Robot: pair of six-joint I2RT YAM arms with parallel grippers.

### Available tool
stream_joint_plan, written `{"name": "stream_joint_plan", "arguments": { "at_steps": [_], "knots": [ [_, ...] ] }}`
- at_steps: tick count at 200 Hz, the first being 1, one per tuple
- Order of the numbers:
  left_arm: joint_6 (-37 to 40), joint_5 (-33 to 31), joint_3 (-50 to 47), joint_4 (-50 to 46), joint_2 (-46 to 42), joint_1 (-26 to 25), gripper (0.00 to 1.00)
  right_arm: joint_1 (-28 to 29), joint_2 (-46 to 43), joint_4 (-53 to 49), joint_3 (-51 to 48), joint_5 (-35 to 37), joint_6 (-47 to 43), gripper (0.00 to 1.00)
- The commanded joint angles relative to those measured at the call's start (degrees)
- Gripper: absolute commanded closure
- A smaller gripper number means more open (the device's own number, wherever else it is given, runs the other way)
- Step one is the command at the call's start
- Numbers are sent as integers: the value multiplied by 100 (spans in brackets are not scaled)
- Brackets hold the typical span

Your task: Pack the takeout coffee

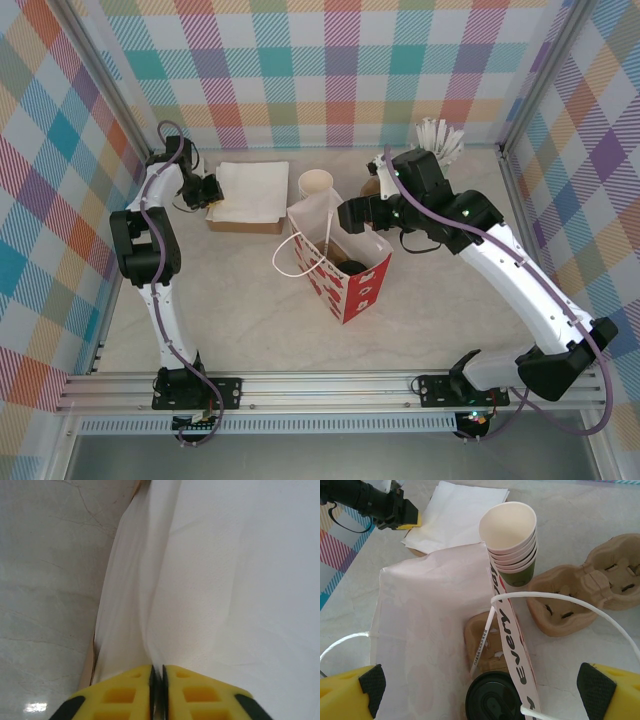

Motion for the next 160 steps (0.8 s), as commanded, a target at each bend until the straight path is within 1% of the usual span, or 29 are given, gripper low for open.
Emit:
{"name": "stream_joint_plan", "arguments": {
  "at_steps": [1, 38, 74, 123, 160],
  "knots": [
    [57, 111, 165, -88, -304, -59, 90, -25, 21, 16, -15, -9, 54, 0],
    [122, 47, 225, -161, -532, -59, 89, -34, -29, -20, 3, 86, 7, 0],
    [211, -80, 279, -264, -568, -59, 81, -34, -34, -35, -15, 77, 18, 0],
    [137, 261, 271, -237, -383, -59, 77, -34, -16, -28, -14, 49, 41, 0],
    [72, -157, 258, -260, -254, -59, 68, -33, -7, -58, -24, 69, 25, 0]
  ]
}}
